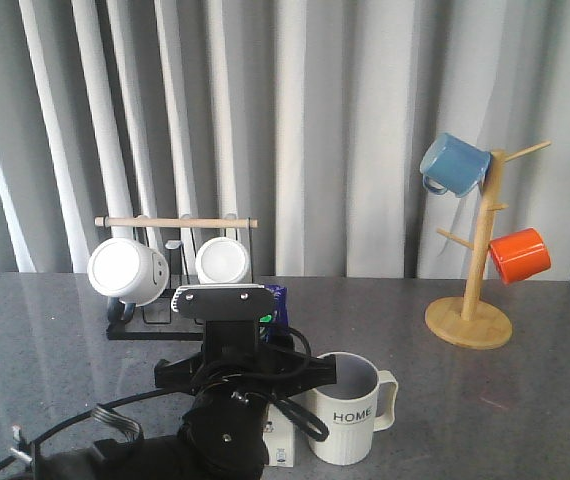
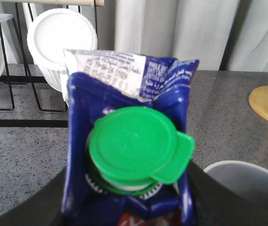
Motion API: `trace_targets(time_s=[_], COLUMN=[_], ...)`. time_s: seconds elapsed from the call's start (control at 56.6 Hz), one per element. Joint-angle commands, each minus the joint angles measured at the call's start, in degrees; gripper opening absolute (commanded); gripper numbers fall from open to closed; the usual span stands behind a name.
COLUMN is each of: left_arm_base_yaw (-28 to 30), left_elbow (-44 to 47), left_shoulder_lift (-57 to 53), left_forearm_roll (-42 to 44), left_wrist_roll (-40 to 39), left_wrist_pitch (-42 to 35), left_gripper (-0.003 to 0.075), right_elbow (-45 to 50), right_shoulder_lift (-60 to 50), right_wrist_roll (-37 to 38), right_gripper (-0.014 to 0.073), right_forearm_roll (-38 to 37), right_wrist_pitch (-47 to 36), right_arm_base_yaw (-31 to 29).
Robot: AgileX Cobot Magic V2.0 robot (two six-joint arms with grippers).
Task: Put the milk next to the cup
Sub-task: 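Lower the milk carton onto the table beside the mug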
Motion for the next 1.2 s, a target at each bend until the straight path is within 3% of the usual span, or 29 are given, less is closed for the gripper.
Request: trace_targets(time_s=[0.0,0.124,0.212,0.512,0.6,1.042,1.13,1.183], left_arm_base_yaw=[0.04,0.04,0.04,0.04,0.04,0.04,0.04,0.04], left_elbow=[-1.44,-1.44,-1.44,-1.44,-1.44,-1.44,-1.44,-1.44], left_shoulder_lift=[-2.16,-2.09,-2.09,-2.09,-2.09,-9.21,-13.12,-15.83], left_forearm_roll=[1.18,1.23,0.71,1.22,1.22,0.83,1.41,1.75], left_wrist_roll=[-0.37,-0.37,-0.37,-0.37,-0.24,-0.19,-0.13,-0.13], left_wrist_pitch=[-0.05,-0.05,-0.05,-1.16,-1.16,-0.82,0.33,0.45], left_gripper=[-0.0003,0.0043,0.0133,0.0632,0.0736,0.0665,0.0553,0.041], right_elbow=[-1.48,-1.48,-1.48,-1.48,-1.48,-1.48,-1.48,-1.48], right_shoulder_lift=[-0.28,-0.28,-0.28,-0.28,-0.28,-0.28,-0.28,-0.28], right_wrist_roll=[0.01,0.01,0.01,0.01,0.01,0.01,0.01,0.01], right_gripper=[-0.0008,-0.0008,-0.0008,-0.0008,-0.0008,-0.0008,-0.0008,-0.0008], right_forearm_roll=[-0.56,-0.56,-0.56,-0.56,-0.56,-0.56,-0.56,-0.56], right_wrist_pitch=[-4.12,-4.12,-4.17,-4.17,-4.17,-4.17,-4.17,-4.17], right_arm_base_yaw=[-0.3,-0.3,-0.3,-0.3,-0.3,-0.3,-0.3,-0.3])
